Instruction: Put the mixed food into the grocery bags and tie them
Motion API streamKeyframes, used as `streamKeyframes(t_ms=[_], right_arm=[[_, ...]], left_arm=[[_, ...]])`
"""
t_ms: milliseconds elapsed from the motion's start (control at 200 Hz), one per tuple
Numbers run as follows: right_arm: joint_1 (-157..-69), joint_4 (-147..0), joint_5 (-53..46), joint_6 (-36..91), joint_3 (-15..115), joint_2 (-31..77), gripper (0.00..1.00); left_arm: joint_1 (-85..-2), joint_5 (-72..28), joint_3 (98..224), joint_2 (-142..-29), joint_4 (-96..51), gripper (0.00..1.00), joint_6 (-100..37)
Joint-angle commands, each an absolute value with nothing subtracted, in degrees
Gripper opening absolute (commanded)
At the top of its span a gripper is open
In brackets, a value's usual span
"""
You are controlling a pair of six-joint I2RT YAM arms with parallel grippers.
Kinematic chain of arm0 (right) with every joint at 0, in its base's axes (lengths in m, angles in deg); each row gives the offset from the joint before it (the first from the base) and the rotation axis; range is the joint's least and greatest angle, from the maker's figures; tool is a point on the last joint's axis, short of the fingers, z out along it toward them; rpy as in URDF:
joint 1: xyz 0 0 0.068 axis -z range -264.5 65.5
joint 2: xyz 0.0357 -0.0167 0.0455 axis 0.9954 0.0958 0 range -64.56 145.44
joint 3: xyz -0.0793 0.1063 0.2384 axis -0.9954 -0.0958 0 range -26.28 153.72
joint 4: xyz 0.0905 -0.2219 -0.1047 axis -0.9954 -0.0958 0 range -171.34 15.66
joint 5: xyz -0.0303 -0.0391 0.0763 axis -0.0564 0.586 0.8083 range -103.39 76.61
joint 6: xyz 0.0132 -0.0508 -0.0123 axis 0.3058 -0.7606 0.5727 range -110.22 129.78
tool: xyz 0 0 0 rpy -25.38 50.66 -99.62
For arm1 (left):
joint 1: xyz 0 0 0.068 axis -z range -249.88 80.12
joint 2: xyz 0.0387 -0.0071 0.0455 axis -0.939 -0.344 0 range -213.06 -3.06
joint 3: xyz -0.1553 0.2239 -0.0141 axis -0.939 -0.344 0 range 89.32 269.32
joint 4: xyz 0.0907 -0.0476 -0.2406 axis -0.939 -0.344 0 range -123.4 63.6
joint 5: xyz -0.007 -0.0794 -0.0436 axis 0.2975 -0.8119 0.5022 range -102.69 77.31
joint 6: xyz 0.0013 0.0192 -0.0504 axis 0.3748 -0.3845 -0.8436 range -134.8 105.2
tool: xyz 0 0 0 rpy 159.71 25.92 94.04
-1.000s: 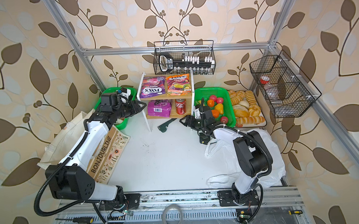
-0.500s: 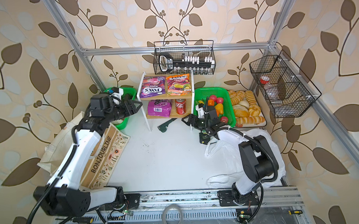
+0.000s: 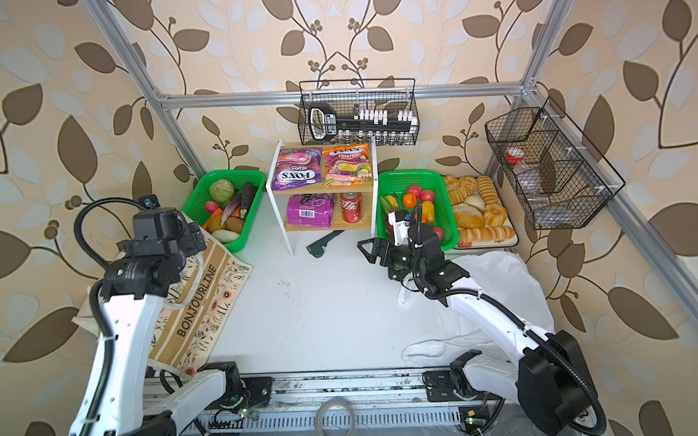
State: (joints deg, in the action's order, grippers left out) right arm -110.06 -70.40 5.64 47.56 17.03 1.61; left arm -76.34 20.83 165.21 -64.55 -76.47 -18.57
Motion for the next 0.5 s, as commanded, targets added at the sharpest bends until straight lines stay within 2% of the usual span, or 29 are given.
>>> streamKeyframes(t_ms=[0,160,380,425,500], right_arm=[[-112.0,-74.6,2.3,45.6,16.4,-0.3,0.94],[-113.5,-77.9,2.4,44.2,16.4,-1.9,0.94],[-113.7,-79.3,1.1,45.8,15.9,-4.7,0.94],[-113.8,-80.4,1.2,45.8,16.8,-5.1,0.94],[-114.4,-82.1,0.5,45.0,18.3,-6.0,0.94]], left_arm=[[-80.9,26.1,165.1,-67.6,-80.8,0.99,-18.4],[-87.5,20.2,167.5,-68.6,-80.5,0.99,-20.4],[-88.3,4.8,160.4,-67.5,-81.2,0.97,-27.8],[-88.3,5.1,158.9,-66.2,-81.2,0.89,-29.0],[-88.3,3.7,157.6,-63.4,-80.6,0.61,-29.6]])
